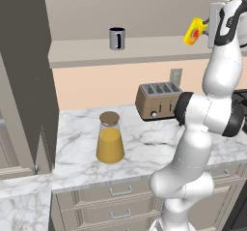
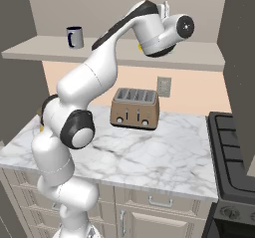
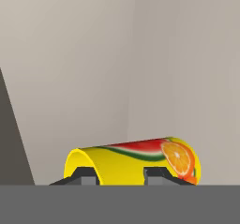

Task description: There is a tray on the dining counter. Grab the cup, mug, and pitcher and place them on the tray. The pitcher may be placed next to the tray if it cannot fit the tray.

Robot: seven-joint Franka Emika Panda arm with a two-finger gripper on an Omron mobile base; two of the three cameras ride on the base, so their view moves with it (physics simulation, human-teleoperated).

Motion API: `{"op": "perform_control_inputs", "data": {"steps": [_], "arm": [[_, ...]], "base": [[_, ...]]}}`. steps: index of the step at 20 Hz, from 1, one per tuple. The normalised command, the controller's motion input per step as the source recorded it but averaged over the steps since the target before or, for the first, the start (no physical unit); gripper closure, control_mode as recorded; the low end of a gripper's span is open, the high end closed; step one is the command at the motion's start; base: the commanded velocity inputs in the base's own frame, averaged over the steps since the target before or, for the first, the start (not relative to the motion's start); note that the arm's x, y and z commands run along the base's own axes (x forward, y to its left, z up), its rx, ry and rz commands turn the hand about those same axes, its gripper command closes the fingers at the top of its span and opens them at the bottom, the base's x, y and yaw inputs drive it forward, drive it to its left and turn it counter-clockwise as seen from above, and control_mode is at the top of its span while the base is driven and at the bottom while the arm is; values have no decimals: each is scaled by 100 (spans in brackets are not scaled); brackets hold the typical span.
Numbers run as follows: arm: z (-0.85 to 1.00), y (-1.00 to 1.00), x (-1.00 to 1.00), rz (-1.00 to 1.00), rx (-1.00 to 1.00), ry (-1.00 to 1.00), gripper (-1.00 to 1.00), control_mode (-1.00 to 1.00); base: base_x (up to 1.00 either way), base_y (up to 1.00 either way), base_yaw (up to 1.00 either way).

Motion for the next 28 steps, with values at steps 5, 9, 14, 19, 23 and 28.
{"op": "perform_control_inputs", "data": {"steps": [5, 9, 14, 19, 23, 28], "arm": [[1, 0, -39, -7, 0, 0, 100, -100], [5, 0, -41, -12, 0, 0, 100, -100], [2, 0, -45, -8, -1, 0, 100, -100], [0, 0, -58, -1, -3, 1, 100, -100], [0, 7, -60, 0, -8, 5, 100, -100], [0, 15, -69, 0, -10, 6, 100, -100]], "base": [[0, 0, 0], [0, 0, 0], [0, 0, 0], [0, 0, 0], [0, 0, 0], [0, 0, 0]]}}
